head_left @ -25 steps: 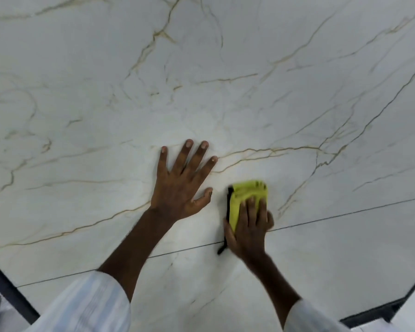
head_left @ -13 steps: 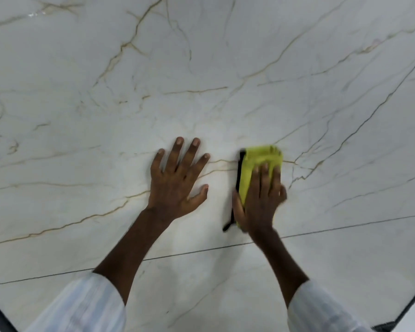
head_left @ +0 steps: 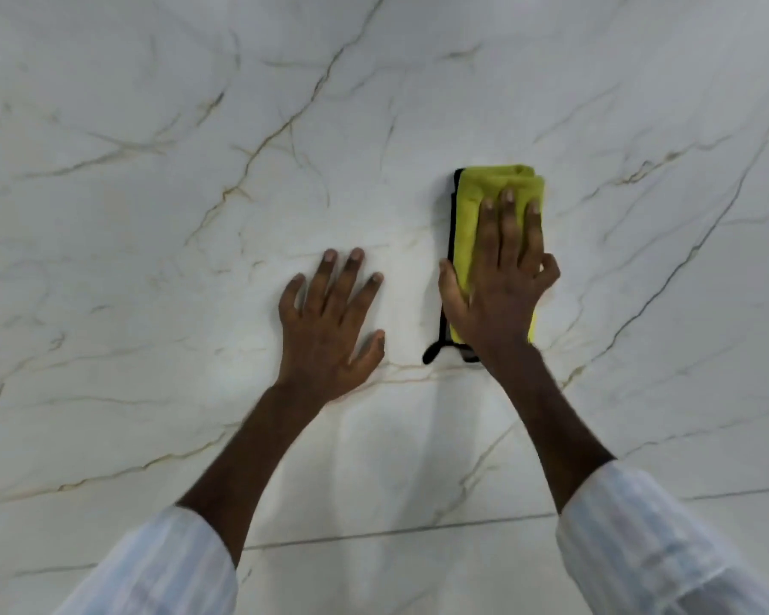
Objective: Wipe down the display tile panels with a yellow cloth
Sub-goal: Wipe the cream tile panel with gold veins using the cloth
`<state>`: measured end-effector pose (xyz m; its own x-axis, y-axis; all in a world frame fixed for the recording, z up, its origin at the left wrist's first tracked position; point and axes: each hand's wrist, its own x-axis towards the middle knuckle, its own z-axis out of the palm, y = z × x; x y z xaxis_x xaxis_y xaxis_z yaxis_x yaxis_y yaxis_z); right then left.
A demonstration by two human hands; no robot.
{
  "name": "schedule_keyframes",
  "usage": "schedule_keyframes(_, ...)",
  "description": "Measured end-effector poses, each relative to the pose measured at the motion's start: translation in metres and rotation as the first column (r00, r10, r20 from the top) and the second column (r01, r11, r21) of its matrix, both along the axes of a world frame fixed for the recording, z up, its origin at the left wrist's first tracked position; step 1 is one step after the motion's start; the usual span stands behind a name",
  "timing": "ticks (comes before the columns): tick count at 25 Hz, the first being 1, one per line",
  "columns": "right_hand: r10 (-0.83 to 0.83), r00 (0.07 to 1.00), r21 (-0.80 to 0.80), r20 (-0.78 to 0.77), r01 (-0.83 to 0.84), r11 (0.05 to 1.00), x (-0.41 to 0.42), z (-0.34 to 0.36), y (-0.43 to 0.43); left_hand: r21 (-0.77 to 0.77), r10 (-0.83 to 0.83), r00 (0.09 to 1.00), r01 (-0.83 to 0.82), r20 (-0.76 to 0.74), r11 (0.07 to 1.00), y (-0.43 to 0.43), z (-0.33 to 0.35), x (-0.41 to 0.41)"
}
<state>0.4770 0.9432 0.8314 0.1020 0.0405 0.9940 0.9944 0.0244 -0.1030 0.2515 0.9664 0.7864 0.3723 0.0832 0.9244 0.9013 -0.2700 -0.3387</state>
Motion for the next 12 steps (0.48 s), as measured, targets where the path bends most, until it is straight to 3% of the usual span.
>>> schedule_keyframes(3,0.016,0.998,0.020,0.055,-0.017,1.000,0.004,-0.012,-0.001,0.032,-0.063,0.997,0.062,0.046,0.998,-0.010,0.025,0.005)
schedule_keyframes(7,0.033,0.996,-0.001,0.080,-0.033,0.999,0.000,-0.048,0.001,0.141,-0.063,0.998,0.060,0.019,0.988,-0.016,0.120,0.007)
schedule_keyframes(12,0.003,0.988,0.084,0.152,-0.015,0.996,-0.001,0.116,0.012,0.158,0.005,0.999,0.001,-0.040,0.987,0.003,0.188,0.006)
